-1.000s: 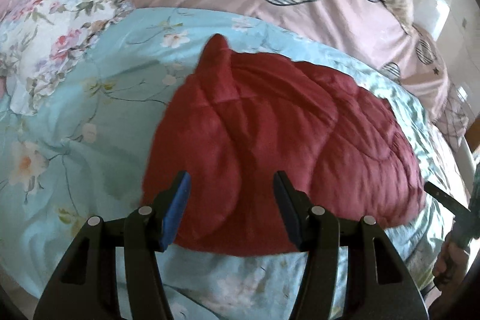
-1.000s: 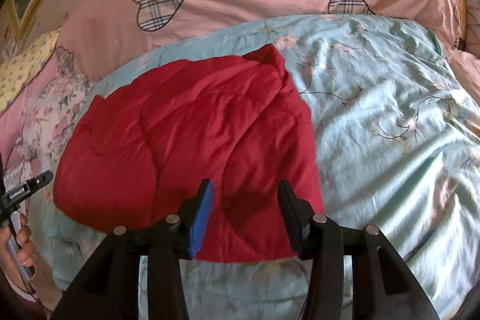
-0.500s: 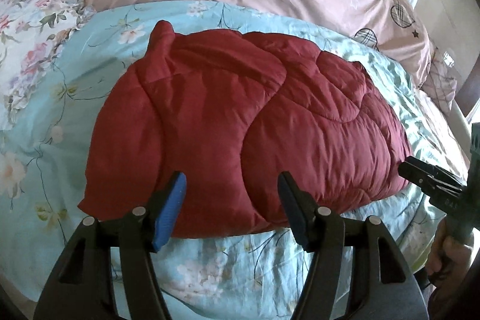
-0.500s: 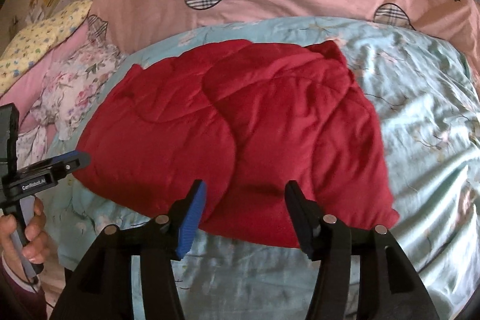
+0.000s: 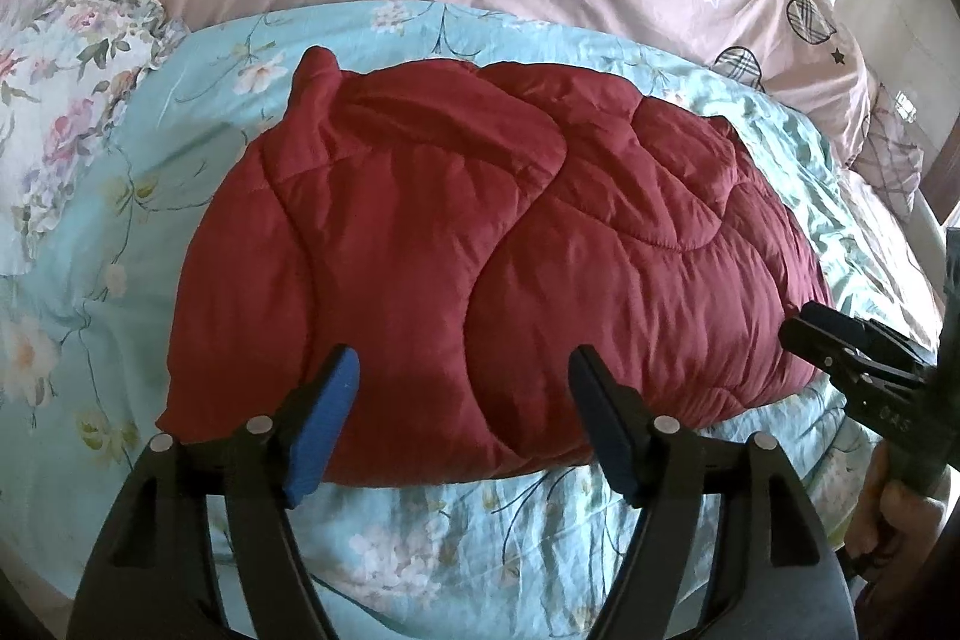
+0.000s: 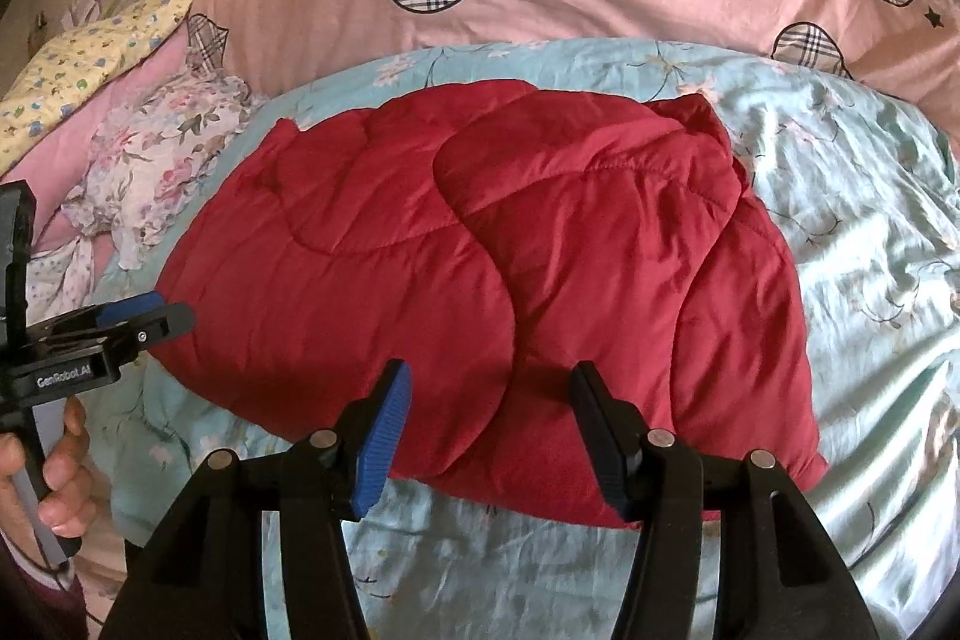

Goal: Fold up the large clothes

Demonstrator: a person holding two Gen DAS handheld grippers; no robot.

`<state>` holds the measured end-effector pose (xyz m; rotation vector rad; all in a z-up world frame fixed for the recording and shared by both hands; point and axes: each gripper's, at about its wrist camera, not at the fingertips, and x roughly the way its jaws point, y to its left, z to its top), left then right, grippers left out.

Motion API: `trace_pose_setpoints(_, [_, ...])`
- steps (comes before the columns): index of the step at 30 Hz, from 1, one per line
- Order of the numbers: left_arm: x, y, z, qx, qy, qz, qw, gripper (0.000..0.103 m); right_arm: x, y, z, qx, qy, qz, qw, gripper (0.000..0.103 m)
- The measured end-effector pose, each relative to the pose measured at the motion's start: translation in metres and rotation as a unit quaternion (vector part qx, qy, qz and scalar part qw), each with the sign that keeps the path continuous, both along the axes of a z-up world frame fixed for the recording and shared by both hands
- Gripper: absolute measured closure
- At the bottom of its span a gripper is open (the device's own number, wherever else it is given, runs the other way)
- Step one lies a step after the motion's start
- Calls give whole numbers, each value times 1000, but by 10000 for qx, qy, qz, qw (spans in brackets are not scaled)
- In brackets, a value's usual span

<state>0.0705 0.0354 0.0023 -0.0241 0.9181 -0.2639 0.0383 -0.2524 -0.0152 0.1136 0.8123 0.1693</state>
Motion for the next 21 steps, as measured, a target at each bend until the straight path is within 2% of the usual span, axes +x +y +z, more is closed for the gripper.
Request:
trace_pose_setpoints(9, [17, -14, -6, 182, 122, -11, 9998, 24, 20, -7, -3, -116, 65, -154, 9998, 43])
trace_pose_setpoints(16, [35, -26, -20, 520, 200, -23, 9984, 18, 37, -8, -8, -296, 74, -238, 9993, 40])
trace_pose_setpoints(21, [48, -30, -31, 580, 242, 8, 9980, 10, 59, -14, -21, -481, 218, -346, 9980, 39])
